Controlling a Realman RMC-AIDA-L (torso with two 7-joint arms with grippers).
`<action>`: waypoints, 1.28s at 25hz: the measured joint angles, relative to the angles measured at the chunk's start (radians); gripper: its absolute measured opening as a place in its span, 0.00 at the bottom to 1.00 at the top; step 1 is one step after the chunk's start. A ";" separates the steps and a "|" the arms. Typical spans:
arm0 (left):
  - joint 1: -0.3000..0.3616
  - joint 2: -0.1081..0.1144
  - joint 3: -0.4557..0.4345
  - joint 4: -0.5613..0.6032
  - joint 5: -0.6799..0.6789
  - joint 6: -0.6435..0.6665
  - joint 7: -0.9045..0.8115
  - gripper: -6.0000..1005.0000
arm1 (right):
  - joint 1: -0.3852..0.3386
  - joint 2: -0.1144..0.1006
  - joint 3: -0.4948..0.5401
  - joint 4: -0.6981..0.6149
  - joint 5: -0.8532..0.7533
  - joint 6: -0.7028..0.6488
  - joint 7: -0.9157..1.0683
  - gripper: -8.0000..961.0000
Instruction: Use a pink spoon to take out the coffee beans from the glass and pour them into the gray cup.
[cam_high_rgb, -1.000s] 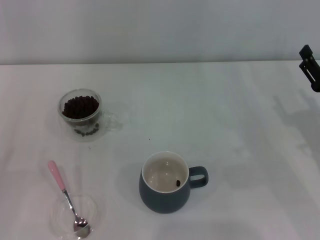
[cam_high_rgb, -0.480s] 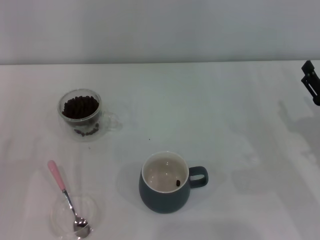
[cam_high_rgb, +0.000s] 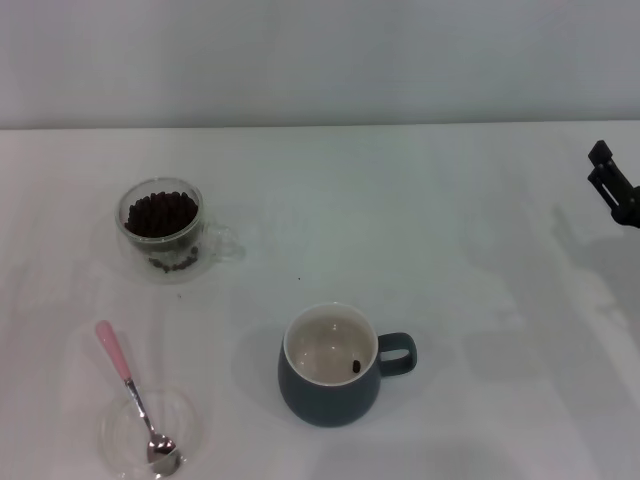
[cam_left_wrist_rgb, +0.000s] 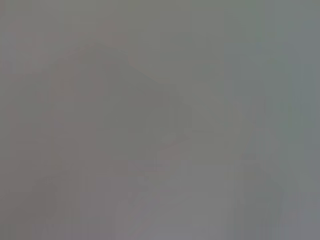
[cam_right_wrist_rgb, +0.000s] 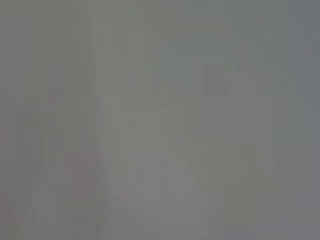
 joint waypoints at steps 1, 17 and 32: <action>-0.004 0.000 0.000 -0.005 -0.011 0.003 0.000 0.77 | 0.001 0.000 0.002 0.006 0.000 0.004 0.000 0.85; -0.021 -0.001 0.001 -0.013 -0.036 0.009 0.002 0.79 | 0.002 0.000 0.000 0.019 0.000 0.020 0.000 0.85; -0.015 -0.002 0.000 -0.038 -0.039 0.000 0.001 0.79 | 0.003 0.001 0.000 0.035 0.000 0.020 0.000 0.85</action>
